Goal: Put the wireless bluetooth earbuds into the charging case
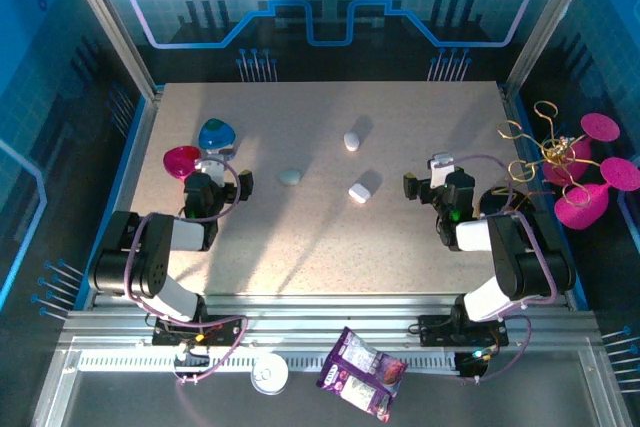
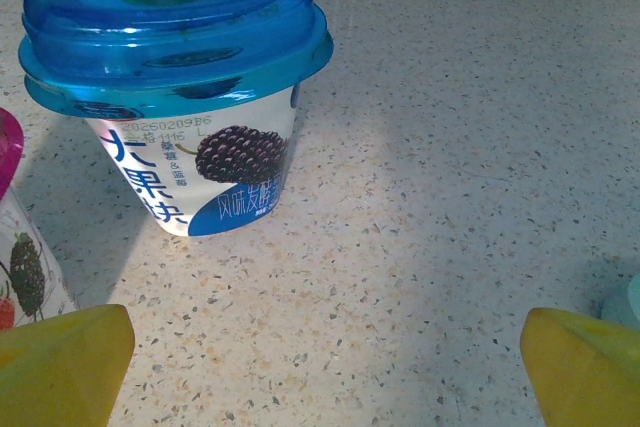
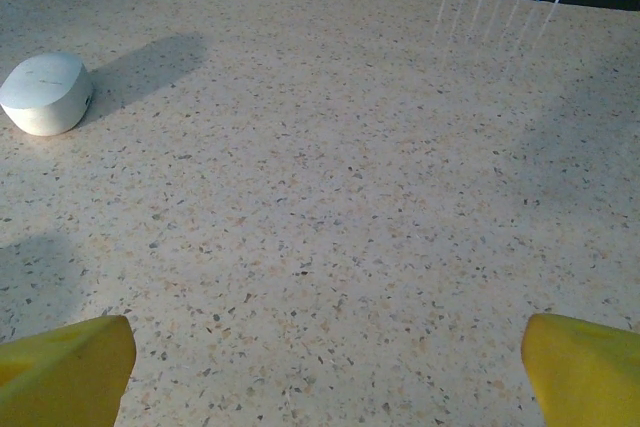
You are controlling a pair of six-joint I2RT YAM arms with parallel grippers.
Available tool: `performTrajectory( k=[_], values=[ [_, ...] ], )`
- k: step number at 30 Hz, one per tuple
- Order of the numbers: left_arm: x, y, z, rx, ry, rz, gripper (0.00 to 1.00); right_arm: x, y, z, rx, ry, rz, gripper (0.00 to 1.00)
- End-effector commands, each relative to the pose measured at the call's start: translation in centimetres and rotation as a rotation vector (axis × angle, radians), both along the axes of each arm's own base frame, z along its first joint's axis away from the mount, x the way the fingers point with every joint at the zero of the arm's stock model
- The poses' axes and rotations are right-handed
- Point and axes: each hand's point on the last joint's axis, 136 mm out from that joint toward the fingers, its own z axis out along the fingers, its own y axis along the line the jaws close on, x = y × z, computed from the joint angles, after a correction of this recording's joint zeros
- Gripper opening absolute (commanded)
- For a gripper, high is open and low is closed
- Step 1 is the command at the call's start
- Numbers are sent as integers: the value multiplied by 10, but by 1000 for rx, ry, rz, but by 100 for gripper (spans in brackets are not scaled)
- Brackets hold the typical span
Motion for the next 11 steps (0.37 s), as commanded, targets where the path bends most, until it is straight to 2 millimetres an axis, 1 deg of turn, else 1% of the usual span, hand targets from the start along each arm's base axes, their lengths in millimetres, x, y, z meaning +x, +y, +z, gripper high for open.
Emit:
performTrajectory(
  k=[1, 11],
  values=[
    [7, 4, 12, -16, -38, 21, 99, 9, -4, 15, 5, -53, -7, 100],
    [7, 2, 11, -12, -38, 13, 99, 8, -4, 15, 3, -55, -8, 100]
  ],
)
